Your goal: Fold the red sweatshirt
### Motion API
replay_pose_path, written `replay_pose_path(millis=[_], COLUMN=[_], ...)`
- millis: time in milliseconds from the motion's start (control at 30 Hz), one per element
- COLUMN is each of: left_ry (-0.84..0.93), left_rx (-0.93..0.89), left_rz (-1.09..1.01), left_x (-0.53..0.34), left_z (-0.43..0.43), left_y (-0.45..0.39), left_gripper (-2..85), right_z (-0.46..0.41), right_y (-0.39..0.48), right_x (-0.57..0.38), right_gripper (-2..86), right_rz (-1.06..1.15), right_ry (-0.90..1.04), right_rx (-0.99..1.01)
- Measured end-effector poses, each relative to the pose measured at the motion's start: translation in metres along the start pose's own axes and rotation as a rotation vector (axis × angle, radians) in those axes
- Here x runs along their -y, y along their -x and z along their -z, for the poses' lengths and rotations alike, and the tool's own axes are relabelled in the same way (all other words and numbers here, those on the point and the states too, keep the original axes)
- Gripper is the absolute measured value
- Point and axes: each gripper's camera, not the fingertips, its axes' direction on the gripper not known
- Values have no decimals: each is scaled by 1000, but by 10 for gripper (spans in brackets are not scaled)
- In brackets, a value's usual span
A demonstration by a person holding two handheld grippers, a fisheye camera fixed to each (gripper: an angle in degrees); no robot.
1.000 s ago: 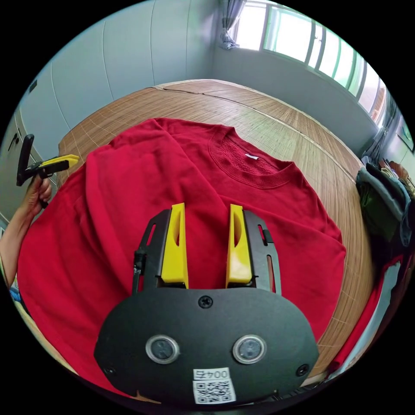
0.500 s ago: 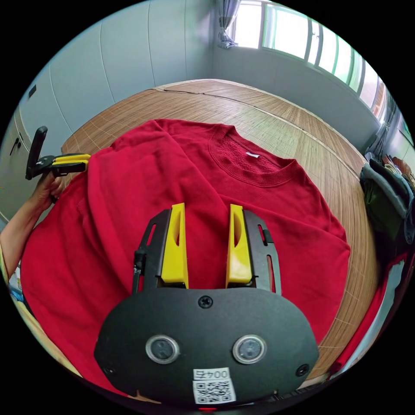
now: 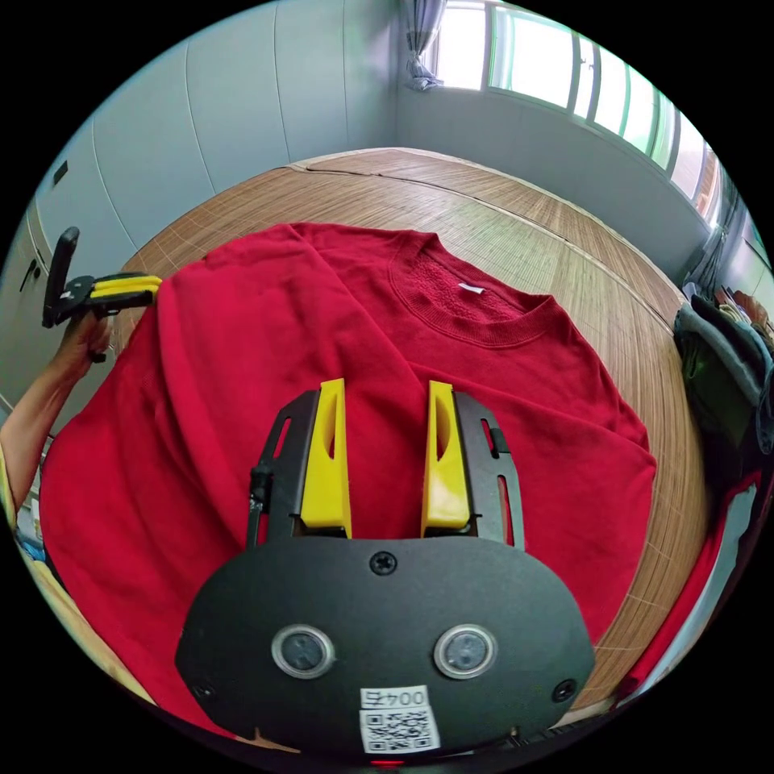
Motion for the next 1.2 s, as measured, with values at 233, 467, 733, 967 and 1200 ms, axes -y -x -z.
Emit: replay_pose_path(millis=[233,467,733,967,1200], left_ry=[-16,-144,-326,3,3], left_rx=[17,-107,-184,-16,-20], left_rz=[-26,1,38,13,16], left_x=[-9,-10,81,128,138], left_z=[-23,31,14,-102,-112], left_y=[-7,7,-73,-133,-135], left_gripper=[30,23,9,3,2], right_z=[4,7,10,13,18], right_y=[-6,-12,-19,-26,-34], right_x=[-3,-4,-3,-1,5], right_gripper=[143,143,143,144,146], right_rz=[-1,-1,-1,-2,-7], right_ry=[1,1,2,3,34], right_rx=[6,6,5,5,9])
